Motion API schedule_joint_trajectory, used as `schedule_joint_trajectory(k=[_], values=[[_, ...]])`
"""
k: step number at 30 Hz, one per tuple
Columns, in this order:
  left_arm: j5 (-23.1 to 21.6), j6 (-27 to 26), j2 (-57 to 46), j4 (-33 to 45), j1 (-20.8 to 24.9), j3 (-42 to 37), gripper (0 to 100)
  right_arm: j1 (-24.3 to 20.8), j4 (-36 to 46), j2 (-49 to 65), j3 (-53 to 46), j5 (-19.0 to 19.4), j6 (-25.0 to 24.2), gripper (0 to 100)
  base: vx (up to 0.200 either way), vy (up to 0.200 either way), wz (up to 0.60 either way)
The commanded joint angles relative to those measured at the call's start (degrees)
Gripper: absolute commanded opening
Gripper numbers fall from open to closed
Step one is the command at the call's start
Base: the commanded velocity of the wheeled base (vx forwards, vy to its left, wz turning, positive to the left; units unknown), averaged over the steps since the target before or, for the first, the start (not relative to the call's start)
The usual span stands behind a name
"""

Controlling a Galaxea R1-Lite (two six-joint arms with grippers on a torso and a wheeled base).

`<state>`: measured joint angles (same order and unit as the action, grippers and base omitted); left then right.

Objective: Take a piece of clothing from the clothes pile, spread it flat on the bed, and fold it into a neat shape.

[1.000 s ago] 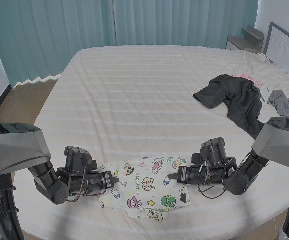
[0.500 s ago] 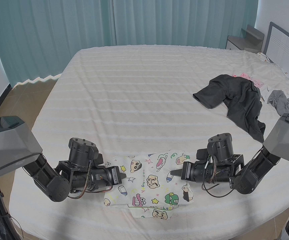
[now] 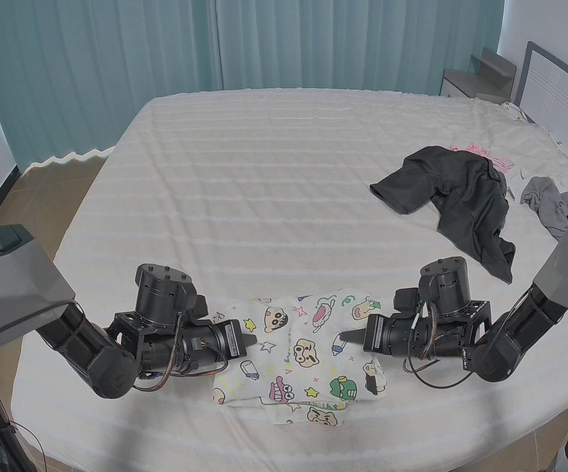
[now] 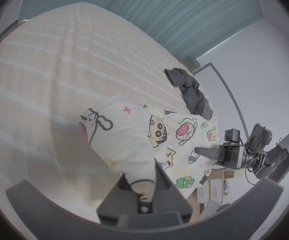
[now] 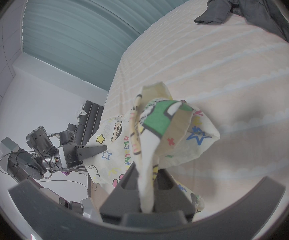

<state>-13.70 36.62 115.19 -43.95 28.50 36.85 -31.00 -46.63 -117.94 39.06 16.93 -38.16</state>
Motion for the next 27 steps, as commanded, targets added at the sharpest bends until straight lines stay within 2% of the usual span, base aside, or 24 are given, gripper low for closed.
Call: schedule_joint_trajectory(k=[1, 27], values=[[0.0, 0.0, -1.0, 0.0, 1.2, 0.0, 0, 0.2, 0.0, 1.8, -1.3, 0.0, 0.0, 0, 0.000, -0.200, 0.00], [0.0, 0.8, 1.0, 2.3, 5.4, 3.1, 0, 2.3, -0.1, 4.7, -6.3, -0.3, 0.0, 0, 0.000, -0.200, 0.00]])
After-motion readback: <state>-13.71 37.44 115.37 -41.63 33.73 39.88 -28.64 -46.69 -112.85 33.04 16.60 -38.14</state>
